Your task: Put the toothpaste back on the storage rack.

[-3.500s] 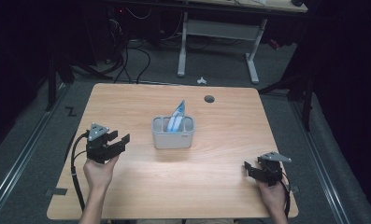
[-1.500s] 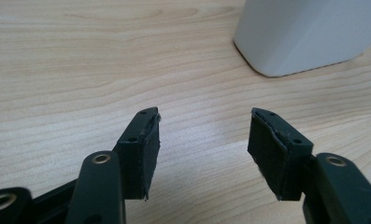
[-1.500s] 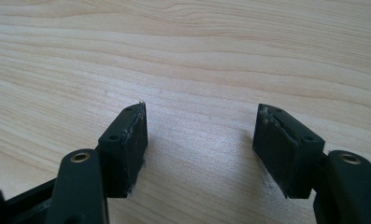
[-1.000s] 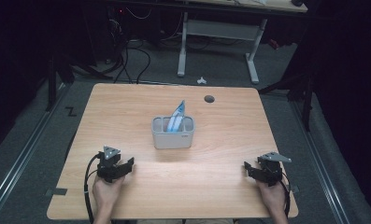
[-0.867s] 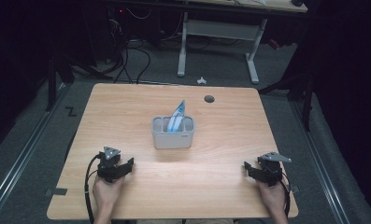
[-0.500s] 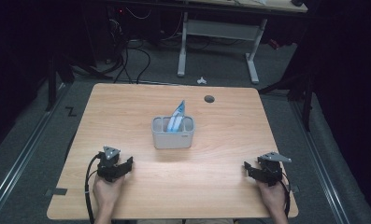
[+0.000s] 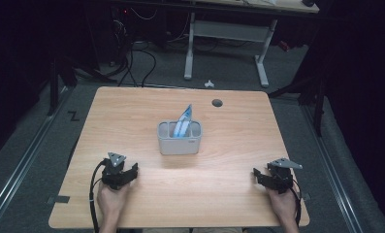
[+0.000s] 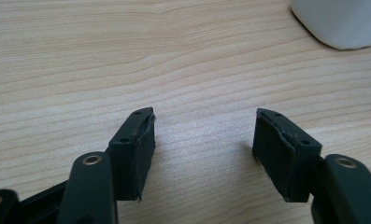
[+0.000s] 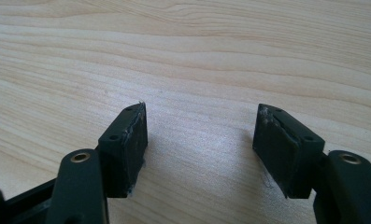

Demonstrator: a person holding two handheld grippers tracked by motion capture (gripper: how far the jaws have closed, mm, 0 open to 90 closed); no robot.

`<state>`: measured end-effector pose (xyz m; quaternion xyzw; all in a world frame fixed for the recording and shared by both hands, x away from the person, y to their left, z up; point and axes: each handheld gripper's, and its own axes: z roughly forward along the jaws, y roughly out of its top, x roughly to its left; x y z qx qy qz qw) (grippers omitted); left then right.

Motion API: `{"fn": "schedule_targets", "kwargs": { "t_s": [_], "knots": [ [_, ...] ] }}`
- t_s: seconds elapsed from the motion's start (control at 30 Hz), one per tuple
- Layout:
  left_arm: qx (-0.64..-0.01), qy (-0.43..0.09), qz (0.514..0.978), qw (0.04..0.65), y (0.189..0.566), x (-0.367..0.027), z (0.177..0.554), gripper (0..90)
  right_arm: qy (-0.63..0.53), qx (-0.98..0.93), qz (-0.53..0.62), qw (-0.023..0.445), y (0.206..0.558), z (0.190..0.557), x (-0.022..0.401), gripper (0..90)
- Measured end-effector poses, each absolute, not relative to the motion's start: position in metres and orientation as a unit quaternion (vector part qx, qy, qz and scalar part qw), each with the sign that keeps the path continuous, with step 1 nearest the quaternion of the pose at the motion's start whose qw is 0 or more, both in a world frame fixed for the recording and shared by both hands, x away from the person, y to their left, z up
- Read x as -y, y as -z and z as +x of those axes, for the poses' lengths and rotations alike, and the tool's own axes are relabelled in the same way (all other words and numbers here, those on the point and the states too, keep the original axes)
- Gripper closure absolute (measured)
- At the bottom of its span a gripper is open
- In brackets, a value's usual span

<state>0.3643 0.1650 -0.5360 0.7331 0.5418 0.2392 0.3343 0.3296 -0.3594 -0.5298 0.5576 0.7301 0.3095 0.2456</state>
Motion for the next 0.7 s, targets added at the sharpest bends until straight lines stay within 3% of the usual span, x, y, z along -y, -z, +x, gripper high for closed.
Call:
{"fn": "schedule_targets", "kwargs": {
  "t_s": [0.7],
  "knots": [
    [-0.542,-0.237,0.734,0.333,0.5363,-0.1637,0.364,33.4,-0.31,-0.73,0.557,0.245,0.5298,0.3296,0.3593,35.6]
  ]
}}
